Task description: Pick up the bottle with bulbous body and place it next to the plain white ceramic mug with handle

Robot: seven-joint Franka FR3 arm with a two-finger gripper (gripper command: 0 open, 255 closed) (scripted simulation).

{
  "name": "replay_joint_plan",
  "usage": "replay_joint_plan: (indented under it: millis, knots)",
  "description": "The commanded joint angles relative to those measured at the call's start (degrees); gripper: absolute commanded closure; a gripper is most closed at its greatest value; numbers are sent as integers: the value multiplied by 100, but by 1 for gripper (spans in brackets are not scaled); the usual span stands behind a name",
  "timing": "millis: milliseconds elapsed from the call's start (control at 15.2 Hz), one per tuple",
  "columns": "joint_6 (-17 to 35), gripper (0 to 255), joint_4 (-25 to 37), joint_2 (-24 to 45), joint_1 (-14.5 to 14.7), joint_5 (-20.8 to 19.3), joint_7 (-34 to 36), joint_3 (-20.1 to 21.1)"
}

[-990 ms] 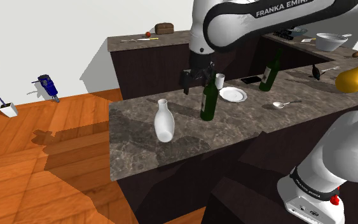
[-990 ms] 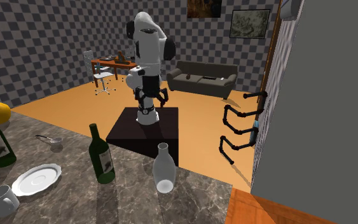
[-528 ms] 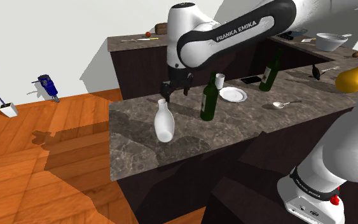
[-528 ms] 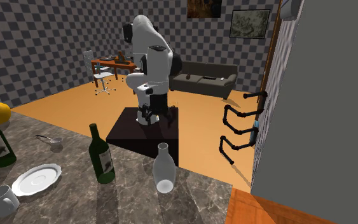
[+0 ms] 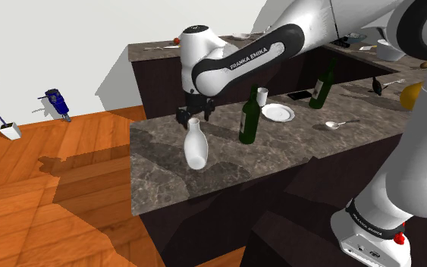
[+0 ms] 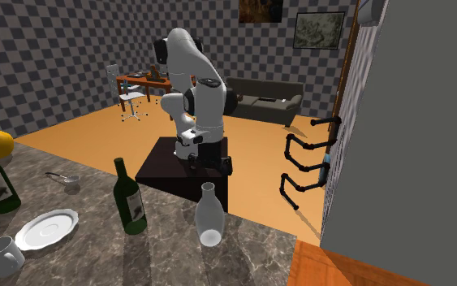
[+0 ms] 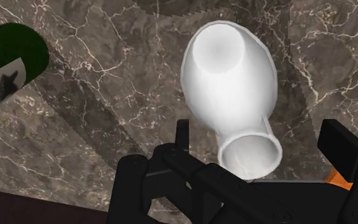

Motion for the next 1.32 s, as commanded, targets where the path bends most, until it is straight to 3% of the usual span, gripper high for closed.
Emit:
replay_joint_plan:
  millis: [0,726,792,1254]
  knots:
    - [115,0,-21,97,11,-49,34,-15]
    - [334,0,-91,258,25,-133,88,-46]
    - [334,255,-91,258,25,-133,88,-46]
    - [333,255,-92,255,25,-132,88,-45]
